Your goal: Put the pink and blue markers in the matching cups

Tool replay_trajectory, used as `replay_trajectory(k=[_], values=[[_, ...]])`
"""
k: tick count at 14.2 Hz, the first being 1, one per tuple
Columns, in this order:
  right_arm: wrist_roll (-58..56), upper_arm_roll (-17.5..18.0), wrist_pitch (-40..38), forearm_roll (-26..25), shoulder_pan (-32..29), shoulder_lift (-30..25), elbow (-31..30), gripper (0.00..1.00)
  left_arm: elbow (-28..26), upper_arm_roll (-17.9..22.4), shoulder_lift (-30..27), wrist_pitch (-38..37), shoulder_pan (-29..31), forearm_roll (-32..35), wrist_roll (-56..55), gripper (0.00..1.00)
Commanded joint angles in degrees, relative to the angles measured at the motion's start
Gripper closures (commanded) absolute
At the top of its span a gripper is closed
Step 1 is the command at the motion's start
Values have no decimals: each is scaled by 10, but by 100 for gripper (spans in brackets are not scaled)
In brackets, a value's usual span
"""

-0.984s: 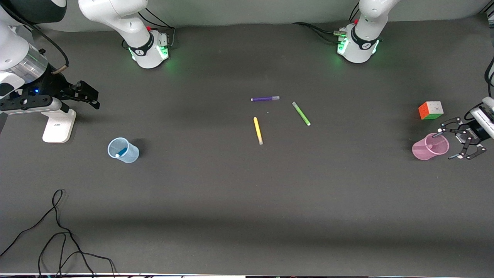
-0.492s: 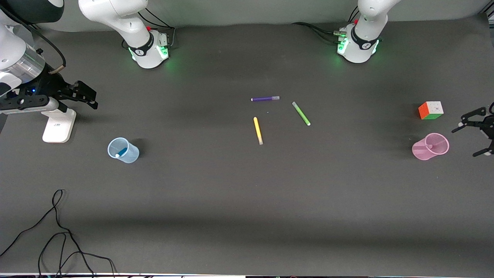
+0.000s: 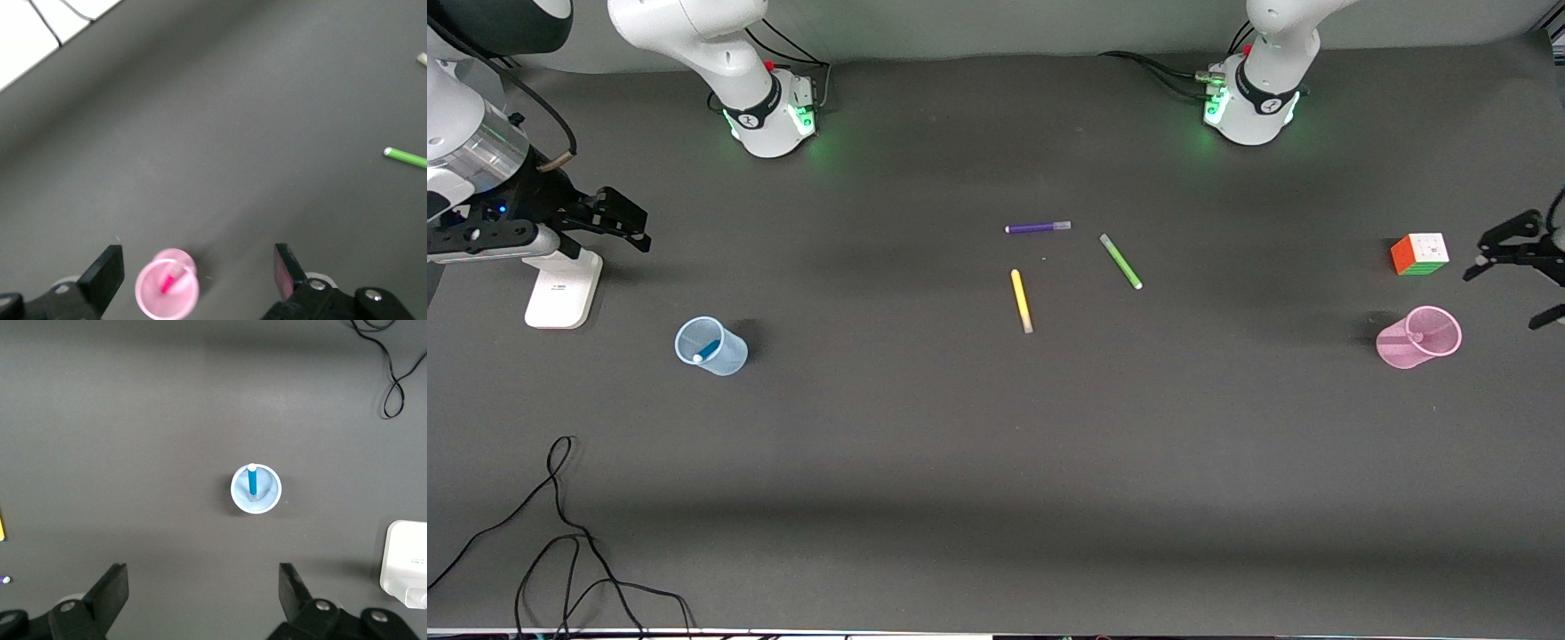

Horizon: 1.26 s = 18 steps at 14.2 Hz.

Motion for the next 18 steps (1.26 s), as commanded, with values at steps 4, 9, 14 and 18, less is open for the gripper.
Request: replay_trajectory(k=[4,9,14,18], values=[[4,6,-16,15,-10,-10,-8,0,-11,-59,-44,-32,-48,86,-309,0],[10,9,-26,24,-7,-9,1,0,4,-138,-38,-71,-49,134,-505,0],[9,9,-40,24,-7,-9,8,0,20,-163,-26,-100,-50,142,-558,0],[9,8,-43,24,-7,-9,15,0,31,-163,-17,-105,-49,142,-550,0]])
